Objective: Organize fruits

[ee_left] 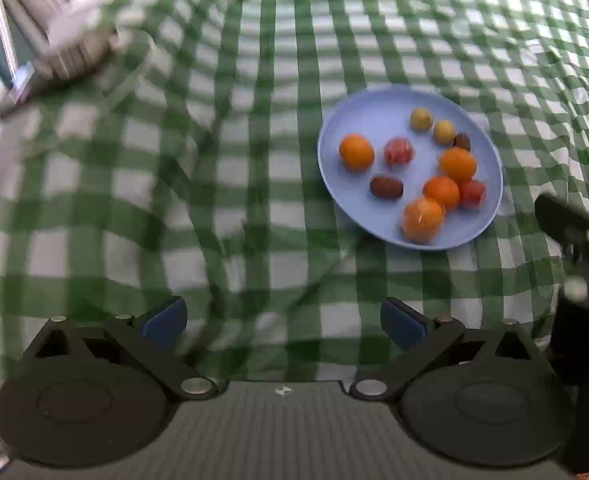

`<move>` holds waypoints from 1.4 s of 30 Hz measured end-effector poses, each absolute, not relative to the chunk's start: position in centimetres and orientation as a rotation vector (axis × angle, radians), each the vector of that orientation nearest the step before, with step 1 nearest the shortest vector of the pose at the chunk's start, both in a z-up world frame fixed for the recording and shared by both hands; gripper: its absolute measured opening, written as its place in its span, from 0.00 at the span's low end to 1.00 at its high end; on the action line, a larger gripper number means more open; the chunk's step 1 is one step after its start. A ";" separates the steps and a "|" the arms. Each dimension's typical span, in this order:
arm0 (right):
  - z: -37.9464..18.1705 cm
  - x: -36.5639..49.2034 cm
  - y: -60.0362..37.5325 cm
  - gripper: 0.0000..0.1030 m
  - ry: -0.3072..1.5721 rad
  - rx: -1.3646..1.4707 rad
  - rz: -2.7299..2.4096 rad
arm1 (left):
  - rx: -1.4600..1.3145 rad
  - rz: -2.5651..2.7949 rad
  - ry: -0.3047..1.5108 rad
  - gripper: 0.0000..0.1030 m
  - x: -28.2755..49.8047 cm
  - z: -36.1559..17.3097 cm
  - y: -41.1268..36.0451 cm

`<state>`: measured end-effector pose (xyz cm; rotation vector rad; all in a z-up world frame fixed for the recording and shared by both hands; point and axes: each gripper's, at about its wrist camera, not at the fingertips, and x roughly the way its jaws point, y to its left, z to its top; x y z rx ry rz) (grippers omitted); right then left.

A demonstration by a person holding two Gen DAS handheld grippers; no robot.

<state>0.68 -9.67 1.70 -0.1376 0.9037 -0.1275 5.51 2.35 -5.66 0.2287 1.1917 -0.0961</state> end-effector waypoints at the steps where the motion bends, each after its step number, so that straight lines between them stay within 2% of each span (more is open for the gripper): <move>1: 1.3 1.0 -9.8 0.99 0.919 -0.127 -0.114 | 0.210 -0.102 1.201 1.00 5.8 -6.2 2.4; 4: 0.4 1.2 -10.9 0.99 0.908 -0.091 -0.106 | 0.234 -0.083 1.233 1.00 6.8 -8.0 1.7; 10: -2.3 2.8 -14.0 0.99 1.021 -0.034 -0.151 | 0.276 -0.123 1.298 1.00 7.6 -10.0 -0.4; 15: -3.6 3.5 -14.3 0.99 1.012 0.018 -0.146 | 0.282 -0.100 1.322 1.00 8.1 -10.5 -0.5; 18: -4.8 6.1 -13.2 0.99 0.907 0.089 -0.269 | 0.294 -0.091 1.297 1.00 8.1 -10.3 0.3; 19: -5.1 7.6 -12.9 0.90 0.971 0.120 -0.178 | 0.307 -0.057 1.293 1.00 8.1 -10.4 0.7; 20: -4.9 7.9 -12.9 0.89 0.958 0.156 -0.097 | 0.311 -0.027 1.307 1.00 8.6 -10.7 1.1; 23: -4.3 8.0 -13.6 1.00 0.882 0.124 -0.104 | 0.249 -0.014 1.357 1.00 10.6 -11.7 1.6; 25: -4.5 8.2 -15.0 0.99 0.859 0.136 -0.148 | 0.239 0.001 1.367 1.00 11.2 -12.2 1.5; 30: -6.2 6.9 -16.4 0.99 0.955 0.129 -0.161 | 0.250 -0.023 1.405 1.00 11.0 -12.7 0.2; 42: -5.6 5.2 -16.0 0.99 0.996 0.134 -0.125 | 0.250 -0.065 1.361 1.00 9.9 -9.9 -0.9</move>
